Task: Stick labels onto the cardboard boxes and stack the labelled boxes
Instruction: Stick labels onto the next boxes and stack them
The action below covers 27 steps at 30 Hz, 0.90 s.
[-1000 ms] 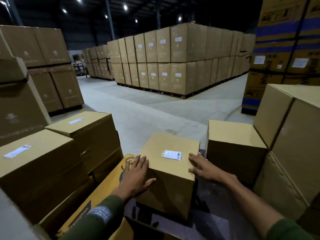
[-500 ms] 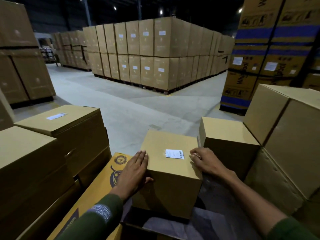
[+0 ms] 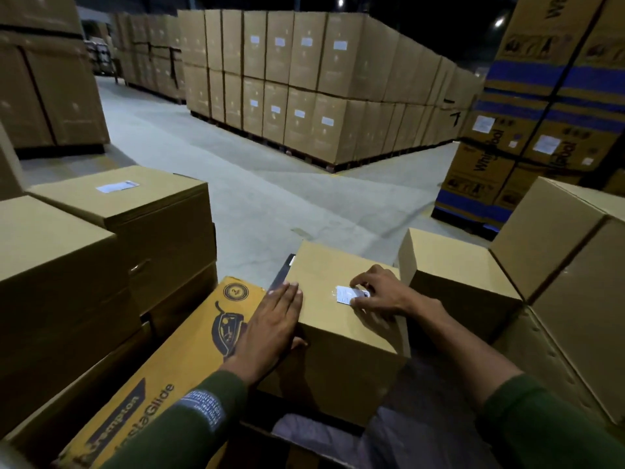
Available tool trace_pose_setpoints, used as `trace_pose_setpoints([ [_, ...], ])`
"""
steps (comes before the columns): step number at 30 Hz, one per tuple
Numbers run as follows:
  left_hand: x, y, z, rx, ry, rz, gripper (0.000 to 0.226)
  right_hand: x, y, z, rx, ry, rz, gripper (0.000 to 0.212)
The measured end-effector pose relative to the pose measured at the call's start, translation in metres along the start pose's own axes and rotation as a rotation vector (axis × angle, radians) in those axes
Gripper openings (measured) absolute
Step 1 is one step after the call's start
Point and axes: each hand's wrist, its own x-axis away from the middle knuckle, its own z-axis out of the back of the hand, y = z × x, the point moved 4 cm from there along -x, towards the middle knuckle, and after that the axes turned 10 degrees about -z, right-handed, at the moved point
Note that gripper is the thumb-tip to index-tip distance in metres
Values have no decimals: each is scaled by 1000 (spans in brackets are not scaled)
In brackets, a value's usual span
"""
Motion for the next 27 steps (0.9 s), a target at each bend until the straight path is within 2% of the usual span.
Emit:
trace_pose_setpoints([
  [4, -1, -1, 0, 7, 11, 9, 105, -4, -3, 6, -10, -40, 29, 43],
  [11, 0, 1, -1, -1, 15, 35, 105, -15, -4, 13, 14, -137, 18, 50],
  [20, 2, 4, 3, -12, 26, 77, 105, -37, -19, 23, 97, -386, -129, 55],
  [24, 2, 7, 8, -4, 20, 68, 96, -33, -26, 28, 96, -415, -139, 50],
  [27, 2, 9, 13, 12, 30, 67, 92, -29, -25, 29, 87, -374, -128, 50],
])
